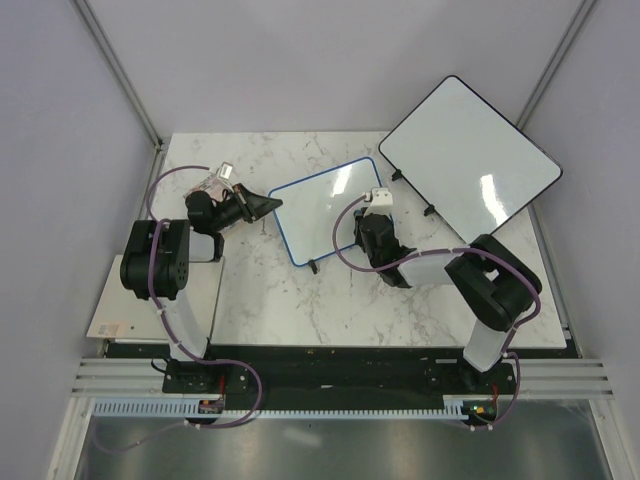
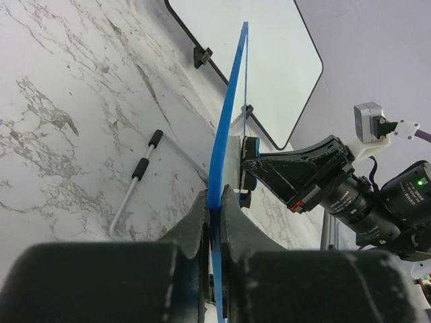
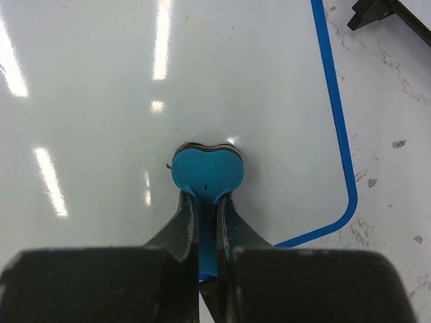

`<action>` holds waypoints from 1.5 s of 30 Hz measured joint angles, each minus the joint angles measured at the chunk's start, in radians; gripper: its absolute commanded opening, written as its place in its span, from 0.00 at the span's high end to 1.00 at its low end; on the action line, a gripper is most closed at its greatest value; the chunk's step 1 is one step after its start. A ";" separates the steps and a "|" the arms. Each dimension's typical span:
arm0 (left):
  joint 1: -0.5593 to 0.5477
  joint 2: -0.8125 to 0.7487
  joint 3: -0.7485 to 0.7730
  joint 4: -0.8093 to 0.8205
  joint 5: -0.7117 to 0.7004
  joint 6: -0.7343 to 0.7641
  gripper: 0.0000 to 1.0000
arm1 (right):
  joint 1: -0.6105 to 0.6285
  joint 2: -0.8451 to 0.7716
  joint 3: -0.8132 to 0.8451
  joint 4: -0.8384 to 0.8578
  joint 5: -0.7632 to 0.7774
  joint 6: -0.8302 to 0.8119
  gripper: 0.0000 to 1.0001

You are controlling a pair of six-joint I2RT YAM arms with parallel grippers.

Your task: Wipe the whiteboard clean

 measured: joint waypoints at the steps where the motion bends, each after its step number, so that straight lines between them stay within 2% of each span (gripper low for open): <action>1: 0.000 0.000 0.000 0.002 0.000 0.000 0.98 | -0.002 0.000 0.000 0.002 -0.003 -0.002 1.00; 9: 0.000 0.001 0.000 0.003 -0.001 0.000 0.98 | -0.005 0.000 0.018 -0.013 -0.024 -0.061 1.00; 20: 0.000 0.008 0.000 0.020 0.001 -0.008 0.98 | -0.049 0.045 0.162 -0.035 -0.079 -0.092 1.00; 26: 0.000 0.008 0.000 0.013 -0.004 -0.013 0.98 | -0.079 0.100 0.308 -0.093 -0.128 -0.115 1.00; 34: 0.000 0.008 0.000 -0.002 -0.010 -0.017 0.98 | -0.097 0.172 0.533 -0.263 -0.249 -0.151 1.00; 45: 0.000 0.008 0.000 -0.007 -0.011 -0.016 0.98 | -0.097 0.172 0.527 -0.256 -0.353 -0.146 1.00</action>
